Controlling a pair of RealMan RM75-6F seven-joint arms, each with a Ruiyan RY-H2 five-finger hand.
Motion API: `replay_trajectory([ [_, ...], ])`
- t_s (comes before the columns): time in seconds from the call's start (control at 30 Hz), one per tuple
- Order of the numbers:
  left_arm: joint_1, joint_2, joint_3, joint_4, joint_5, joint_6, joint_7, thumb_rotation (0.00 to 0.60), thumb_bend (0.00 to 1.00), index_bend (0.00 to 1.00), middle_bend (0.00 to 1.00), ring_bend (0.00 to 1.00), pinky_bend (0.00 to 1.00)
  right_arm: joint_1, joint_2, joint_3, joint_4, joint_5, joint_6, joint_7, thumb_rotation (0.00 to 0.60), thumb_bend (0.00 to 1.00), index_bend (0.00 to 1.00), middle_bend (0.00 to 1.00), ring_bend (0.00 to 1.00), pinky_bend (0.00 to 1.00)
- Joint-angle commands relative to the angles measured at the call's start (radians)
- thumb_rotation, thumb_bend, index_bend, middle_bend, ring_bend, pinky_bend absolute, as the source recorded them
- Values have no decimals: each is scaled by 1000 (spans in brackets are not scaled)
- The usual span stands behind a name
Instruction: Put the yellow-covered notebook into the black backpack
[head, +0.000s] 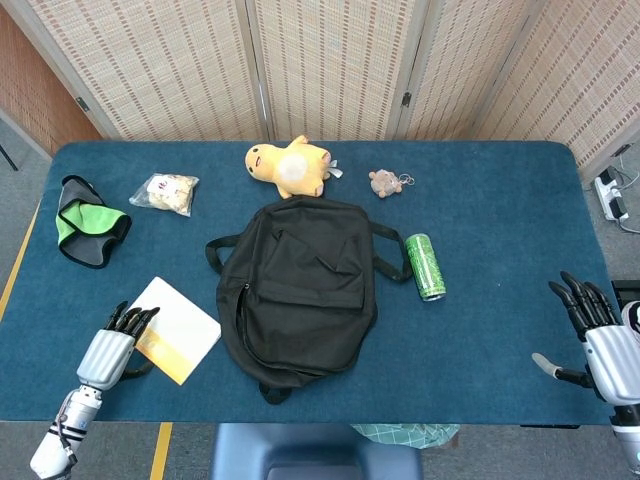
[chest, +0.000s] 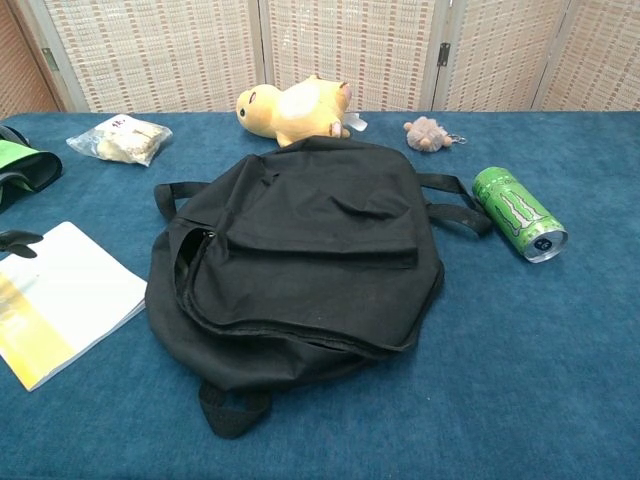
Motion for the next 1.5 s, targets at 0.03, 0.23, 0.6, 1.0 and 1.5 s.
replay_trajectory([
  [0.03,-11,1,0,-2,-8,-23,6,600,176,105,207,155,41,1,-1,0,0,0,-2,-2,600,194,0,16,0,0],
  [0.23,-26,29,-1,-45,-18,-47,14,600,139,84,206,145,41,0,-2,0,-1,3,-3,-6,600,192,0,16,0,0],
  [0.6,-64,87,-11,-131,-58,-136,82,600,72,62,185,122,35,-1,-5,-1,3,6,-6,-7,600,193,0,16,0,0],
  [1.0,-93,92,-23,-165,-94,-197,126,600,32,53,177,117,32,-4,-4,-2,5,6,-3,-5,600,191,0,16,0,0],
  [1.5,-98,33,-24,-90,-54,-107,-16,600,171,222,261,180,32,-17,-2,-4,9,5,13,1,600,192,0,16,0,0],
])
